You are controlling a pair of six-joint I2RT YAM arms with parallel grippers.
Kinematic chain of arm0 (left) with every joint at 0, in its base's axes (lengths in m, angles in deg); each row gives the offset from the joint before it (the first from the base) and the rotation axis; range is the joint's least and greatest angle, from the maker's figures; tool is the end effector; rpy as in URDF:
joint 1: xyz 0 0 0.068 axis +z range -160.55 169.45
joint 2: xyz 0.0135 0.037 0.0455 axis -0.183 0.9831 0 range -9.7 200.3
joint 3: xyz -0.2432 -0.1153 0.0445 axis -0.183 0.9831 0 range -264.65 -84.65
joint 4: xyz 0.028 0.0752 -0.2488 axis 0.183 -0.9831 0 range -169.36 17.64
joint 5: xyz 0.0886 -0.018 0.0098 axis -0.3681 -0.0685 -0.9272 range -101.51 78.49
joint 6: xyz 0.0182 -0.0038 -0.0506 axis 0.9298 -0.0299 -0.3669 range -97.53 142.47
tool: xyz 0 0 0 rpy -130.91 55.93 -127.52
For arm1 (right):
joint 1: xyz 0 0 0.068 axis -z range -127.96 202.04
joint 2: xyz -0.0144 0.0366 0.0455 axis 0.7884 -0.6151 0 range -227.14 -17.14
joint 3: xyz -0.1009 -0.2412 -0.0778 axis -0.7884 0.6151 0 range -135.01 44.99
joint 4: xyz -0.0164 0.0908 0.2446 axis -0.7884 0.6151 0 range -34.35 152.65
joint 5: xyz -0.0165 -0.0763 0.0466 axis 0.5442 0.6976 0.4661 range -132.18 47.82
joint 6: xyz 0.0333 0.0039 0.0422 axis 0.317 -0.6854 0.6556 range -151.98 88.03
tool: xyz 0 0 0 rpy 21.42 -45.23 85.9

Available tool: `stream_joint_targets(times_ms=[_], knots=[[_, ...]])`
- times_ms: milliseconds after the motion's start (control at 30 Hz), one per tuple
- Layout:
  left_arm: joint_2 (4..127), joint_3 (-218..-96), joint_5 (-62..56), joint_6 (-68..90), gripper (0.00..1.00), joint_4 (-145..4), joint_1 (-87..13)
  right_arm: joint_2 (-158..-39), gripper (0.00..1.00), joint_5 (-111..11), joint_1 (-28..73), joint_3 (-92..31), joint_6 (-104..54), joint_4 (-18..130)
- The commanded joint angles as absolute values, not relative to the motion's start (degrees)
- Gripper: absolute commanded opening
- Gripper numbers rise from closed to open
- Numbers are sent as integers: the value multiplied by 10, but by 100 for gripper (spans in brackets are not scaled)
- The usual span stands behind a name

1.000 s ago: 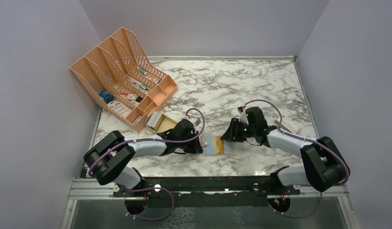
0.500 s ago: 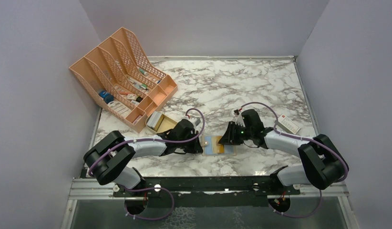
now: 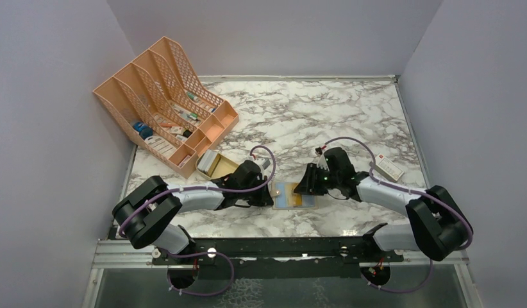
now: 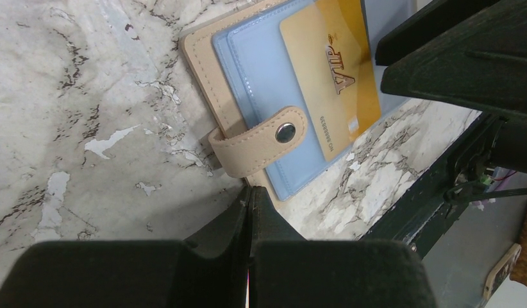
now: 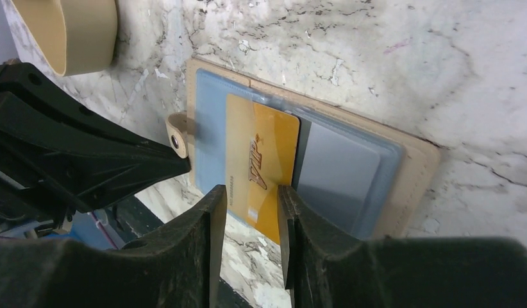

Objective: Put the credit cards into the card holder
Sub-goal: Insert the credit card into the card holder.

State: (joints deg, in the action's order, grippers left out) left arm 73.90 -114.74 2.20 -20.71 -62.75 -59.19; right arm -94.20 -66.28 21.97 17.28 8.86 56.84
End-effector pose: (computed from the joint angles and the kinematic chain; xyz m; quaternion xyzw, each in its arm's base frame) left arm 0.1673 -0.2029 0.1393 0.0903 0.9103 -0.3557 0.1916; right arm 0.1949 0.1295 0.1418 0.0162 0.9231 0.3516 0.1550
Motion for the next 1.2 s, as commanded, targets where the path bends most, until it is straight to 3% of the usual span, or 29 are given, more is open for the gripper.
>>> stream_joint_targets(times_ms=[0,1167], knots=[[727,-1138,24,-210,0,-617,-597,-895,36,-603,215,159,80,626],[742,-1140,34,-224,0,-592,-599,-990,33,-641,151,162,118,508]])
